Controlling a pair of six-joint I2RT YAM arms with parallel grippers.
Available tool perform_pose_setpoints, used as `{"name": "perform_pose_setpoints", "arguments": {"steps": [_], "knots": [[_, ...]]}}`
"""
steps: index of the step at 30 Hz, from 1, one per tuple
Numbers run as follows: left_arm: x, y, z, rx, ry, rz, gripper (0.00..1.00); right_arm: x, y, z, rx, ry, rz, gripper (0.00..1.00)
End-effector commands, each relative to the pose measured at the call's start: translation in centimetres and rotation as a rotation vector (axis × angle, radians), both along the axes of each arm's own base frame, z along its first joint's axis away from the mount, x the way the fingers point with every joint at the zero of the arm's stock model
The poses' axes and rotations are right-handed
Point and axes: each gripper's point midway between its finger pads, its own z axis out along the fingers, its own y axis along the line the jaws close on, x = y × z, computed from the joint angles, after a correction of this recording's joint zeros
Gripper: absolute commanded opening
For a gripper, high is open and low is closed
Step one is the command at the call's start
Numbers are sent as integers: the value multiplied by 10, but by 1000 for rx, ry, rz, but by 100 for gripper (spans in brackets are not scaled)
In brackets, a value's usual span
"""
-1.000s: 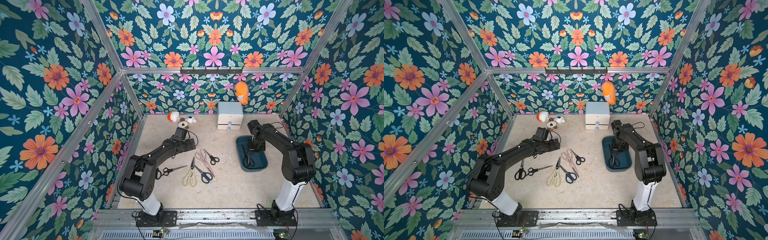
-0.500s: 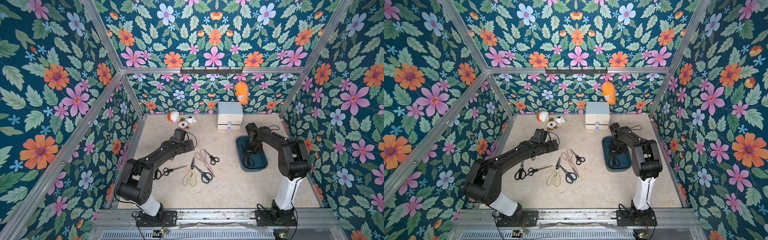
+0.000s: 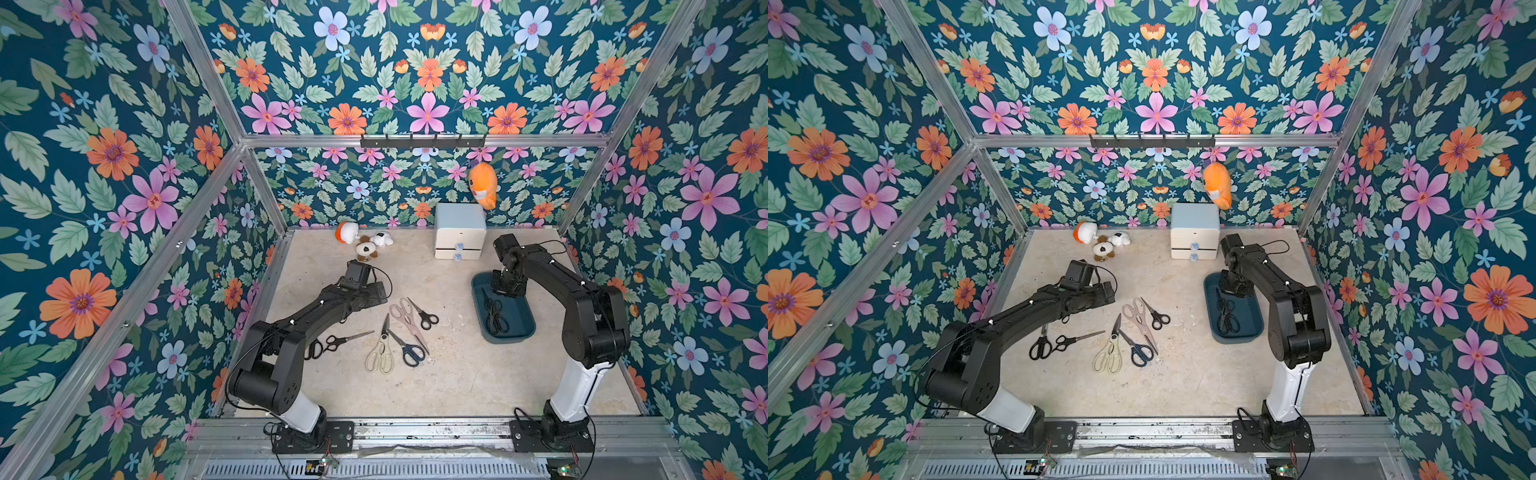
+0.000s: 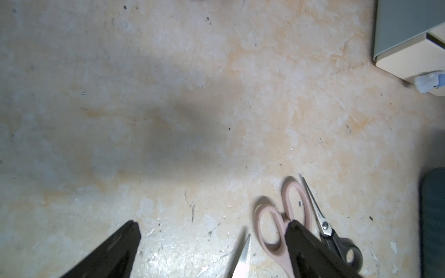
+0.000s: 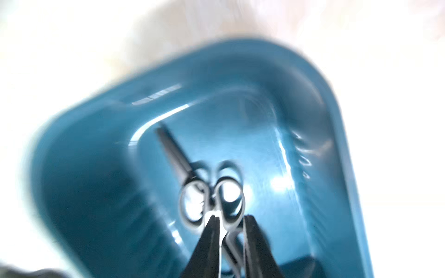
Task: Put the scissors into the storage box
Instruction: Place the scissors in the storage box, then pick up the scissors from the center of the board.
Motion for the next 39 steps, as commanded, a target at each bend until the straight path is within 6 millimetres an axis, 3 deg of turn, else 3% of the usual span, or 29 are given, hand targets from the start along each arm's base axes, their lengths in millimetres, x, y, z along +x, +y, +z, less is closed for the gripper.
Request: {"name": "perform_pose_setpoints", "arguments": {"steps": [1,6,10,13,18,23,39], "knots": [[4,0,1,7,-10,-2,99,-7,18,21,5,-12,27,24],[5,-3,-4,-6,-6,-1,99,-9,74,43,24,-50,138,25],[3,-1,-5,-13,-9,8,99,-13,123,47,96,-61,222,26],[-1,0,-7,-20,-9,14,99,-19,155,35,127,-38,267,26],[-10,4,-13,-23,-1,26,99,-32,190,9,134,14,323,26],[-15,5,-14,-39,-1,37,99,-41,204,-10,114,50,385,27],[-27,13,-11,-33,-6,55,99,-68,201,-58,66,124,400,27]]}}
